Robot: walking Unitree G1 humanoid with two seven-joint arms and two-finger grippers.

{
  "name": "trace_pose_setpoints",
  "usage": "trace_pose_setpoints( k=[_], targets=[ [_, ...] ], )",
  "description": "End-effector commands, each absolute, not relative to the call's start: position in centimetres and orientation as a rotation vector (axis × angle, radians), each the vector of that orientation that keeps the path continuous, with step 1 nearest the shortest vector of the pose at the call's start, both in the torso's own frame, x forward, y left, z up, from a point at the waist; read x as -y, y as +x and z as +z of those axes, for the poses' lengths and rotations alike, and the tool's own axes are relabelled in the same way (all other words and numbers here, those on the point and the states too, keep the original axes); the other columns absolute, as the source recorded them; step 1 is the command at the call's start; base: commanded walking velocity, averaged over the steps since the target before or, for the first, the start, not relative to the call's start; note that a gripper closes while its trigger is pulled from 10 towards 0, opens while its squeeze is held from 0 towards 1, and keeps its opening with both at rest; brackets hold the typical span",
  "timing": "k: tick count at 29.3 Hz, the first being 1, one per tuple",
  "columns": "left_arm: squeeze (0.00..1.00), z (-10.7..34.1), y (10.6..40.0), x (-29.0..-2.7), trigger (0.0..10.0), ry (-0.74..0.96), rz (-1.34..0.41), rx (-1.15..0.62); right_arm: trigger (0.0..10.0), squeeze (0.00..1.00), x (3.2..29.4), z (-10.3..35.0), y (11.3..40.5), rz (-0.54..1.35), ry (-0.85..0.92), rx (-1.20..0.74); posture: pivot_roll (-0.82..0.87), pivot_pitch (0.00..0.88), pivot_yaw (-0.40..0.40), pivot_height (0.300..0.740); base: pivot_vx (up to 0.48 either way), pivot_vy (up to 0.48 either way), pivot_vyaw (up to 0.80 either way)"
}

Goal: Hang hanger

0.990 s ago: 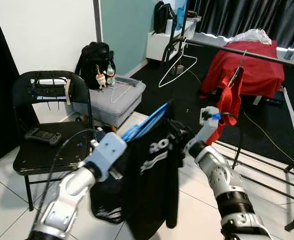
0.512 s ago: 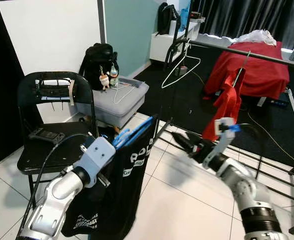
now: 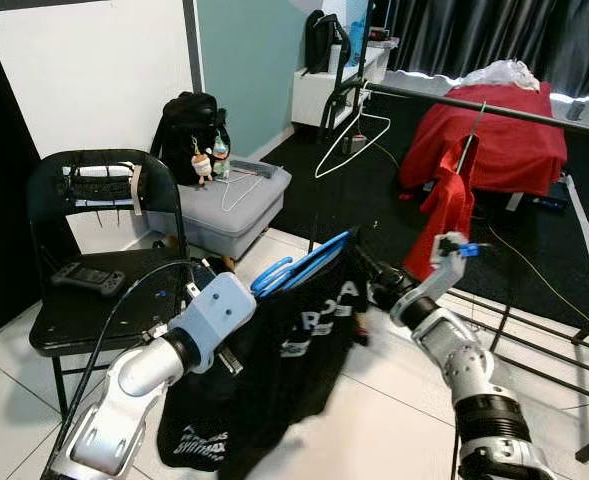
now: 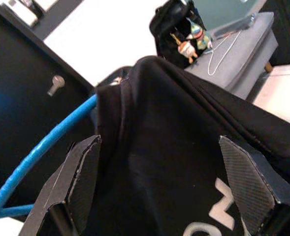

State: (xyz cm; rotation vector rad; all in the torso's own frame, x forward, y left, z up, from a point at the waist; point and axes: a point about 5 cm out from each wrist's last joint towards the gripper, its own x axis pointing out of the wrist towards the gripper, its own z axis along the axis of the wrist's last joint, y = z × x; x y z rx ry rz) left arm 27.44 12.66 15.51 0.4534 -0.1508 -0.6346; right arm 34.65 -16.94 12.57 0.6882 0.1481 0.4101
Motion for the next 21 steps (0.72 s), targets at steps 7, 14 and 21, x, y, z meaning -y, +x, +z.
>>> trace_pose_setpoints(
  k=[7,14,21],
  targets=[
    [0.00,16.01,26.97,-11.32,10.0,0.423,-0.660,0.183,10.0,0.00,15.90,13.05,34.96,0.431,0.689,-0.158,0.00,0.000,-0.048,0.740,0.000,0.000,0.00],
    [0.00,15.96,26.83,-11.08,10.0,0.421,-0.668,0.175,3.1,0.00,16.49,13.45,35.44,0.395,0.693,-0.130,0.00,0.000,-0.050,0.740,0.000,0.000,0.00],
    [0.00,15.76,26.71,-11.14,10.0,0.424,-0.666,0.164,0.0,0.00,16.69,13.53,35.56,0.374,0.694,-0.119,0.00,0.000,-0.051,0.740,0.000,0.000,0.00]
  ],
)
